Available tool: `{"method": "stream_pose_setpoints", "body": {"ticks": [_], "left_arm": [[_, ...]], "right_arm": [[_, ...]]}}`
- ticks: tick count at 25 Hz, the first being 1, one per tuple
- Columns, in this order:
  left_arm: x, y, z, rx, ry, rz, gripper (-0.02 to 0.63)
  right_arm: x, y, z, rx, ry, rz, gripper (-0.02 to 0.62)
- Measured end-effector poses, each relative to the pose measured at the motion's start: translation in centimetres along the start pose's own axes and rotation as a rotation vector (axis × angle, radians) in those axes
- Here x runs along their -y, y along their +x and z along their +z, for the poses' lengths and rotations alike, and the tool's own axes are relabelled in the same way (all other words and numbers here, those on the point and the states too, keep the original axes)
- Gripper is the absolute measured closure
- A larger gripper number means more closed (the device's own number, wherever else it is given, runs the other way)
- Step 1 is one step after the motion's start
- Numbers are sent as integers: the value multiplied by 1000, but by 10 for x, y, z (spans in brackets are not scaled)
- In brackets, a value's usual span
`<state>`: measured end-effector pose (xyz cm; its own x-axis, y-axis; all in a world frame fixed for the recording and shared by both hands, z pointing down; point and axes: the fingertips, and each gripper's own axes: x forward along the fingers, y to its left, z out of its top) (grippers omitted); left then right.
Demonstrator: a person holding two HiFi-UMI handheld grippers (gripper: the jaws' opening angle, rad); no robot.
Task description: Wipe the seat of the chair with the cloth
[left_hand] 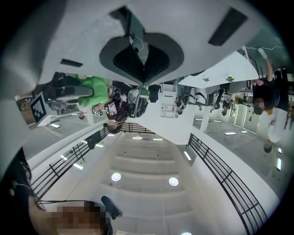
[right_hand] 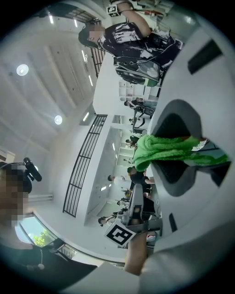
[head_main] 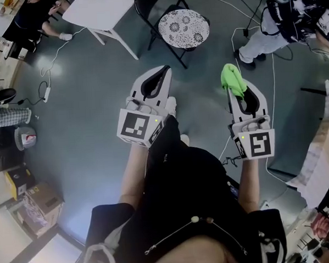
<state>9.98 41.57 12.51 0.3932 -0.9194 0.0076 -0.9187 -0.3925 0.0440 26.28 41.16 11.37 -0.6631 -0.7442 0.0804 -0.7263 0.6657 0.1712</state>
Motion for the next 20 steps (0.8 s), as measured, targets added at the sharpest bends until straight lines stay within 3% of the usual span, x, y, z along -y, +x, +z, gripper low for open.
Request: {"method": "stream_pose_setpoints", "body": {"ticks": [8,15,20], "left_arm": [[-102,70,6,11,1,-37,601],[-159,139,-17,-19,5,-49,601],[-191,174,-44,-73,-33,-21,601]], "right_arm": [[16,133,12,-26,-64,7,489],[40,226,-7,-39,-130,20,489],[62,277,-40,-126,-175,48,489]]}}
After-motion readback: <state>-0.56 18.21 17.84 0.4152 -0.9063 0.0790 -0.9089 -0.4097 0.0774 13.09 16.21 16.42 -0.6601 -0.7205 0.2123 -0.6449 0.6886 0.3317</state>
